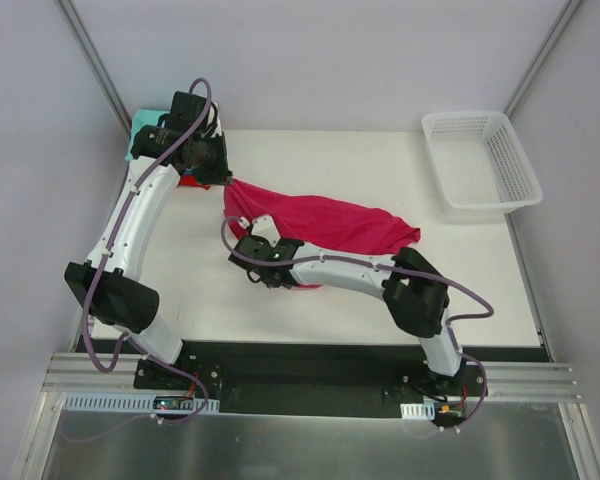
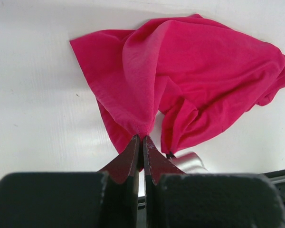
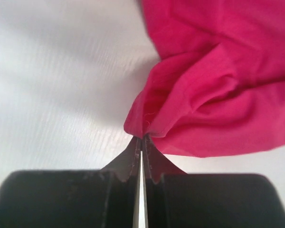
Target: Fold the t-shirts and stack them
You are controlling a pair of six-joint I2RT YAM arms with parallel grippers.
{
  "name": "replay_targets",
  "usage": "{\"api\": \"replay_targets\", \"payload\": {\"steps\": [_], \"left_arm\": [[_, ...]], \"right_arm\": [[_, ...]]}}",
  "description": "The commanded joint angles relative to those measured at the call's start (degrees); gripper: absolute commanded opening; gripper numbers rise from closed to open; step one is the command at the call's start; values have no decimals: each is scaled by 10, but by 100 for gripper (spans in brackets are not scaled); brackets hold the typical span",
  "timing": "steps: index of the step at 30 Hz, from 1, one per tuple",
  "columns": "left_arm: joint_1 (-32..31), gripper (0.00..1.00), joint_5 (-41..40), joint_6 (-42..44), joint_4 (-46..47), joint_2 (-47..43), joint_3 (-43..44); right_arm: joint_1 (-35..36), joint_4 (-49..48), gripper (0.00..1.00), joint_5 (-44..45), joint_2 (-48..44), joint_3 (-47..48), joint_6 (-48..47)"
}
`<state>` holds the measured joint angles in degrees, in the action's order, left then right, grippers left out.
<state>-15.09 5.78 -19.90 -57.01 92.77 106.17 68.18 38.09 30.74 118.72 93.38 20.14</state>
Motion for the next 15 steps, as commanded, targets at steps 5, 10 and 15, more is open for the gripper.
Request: {"api": "replay_targets", "payload": {"steps": [5,10,15], "left_arm": [[-9,0,6,5,16,-36,-25],[-9,0,-1,7,19,-48,-34],[-9,0,0,7,18,-58,-32]], "right_arm": [[-11,88,1,78,-160,62,-73],[-66,129,1,121,-248,79,-142],[-189,146,1,114,-337,49,-186]]}}
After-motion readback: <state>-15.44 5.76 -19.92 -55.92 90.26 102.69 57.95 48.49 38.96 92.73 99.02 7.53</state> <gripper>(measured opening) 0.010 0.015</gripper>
